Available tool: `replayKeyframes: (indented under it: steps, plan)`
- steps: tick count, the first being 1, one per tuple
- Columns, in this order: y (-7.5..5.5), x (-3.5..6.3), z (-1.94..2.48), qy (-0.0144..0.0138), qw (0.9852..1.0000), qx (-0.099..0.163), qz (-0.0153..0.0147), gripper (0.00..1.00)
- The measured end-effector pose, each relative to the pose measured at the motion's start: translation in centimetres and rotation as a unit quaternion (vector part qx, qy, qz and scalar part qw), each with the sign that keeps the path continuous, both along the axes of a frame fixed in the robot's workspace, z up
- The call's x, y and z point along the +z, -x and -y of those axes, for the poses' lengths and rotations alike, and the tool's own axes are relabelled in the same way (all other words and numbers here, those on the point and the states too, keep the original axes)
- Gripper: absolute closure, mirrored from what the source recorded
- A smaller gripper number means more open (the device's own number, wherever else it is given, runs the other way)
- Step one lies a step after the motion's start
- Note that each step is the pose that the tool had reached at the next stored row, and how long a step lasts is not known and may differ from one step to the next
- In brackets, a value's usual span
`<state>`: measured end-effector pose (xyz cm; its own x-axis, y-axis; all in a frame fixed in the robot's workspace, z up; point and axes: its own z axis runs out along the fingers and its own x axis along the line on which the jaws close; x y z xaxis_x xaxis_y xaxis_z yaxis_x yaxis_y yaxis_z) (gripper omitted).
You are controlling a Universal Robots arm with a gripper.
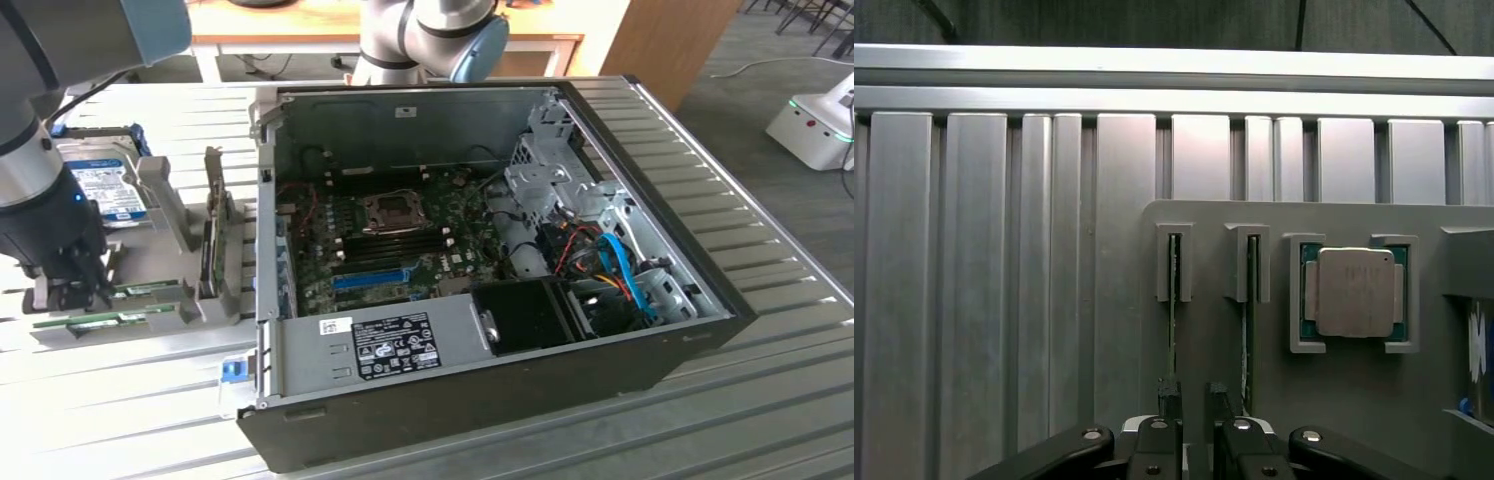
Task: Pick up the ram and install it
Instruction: 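Pick up the ram and move it above insertion slot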
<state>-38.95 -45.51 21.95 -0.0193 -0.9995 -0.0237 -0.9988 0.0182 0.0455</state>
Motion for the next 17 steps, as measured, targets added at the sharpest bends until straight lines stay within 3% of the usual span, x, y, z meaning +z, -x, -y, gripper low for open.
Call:
replayKeyframes:
  steps: [9, 17]
  plan:
    - [-0.09, 0.00, 0.15, 0.0000, 1.0000, 0.000, 0.0000, 0.76]
    - [-0.97, 0.01, 0.15, 0.0001, 1.0000, 0.000, -0.0005, 0.76]
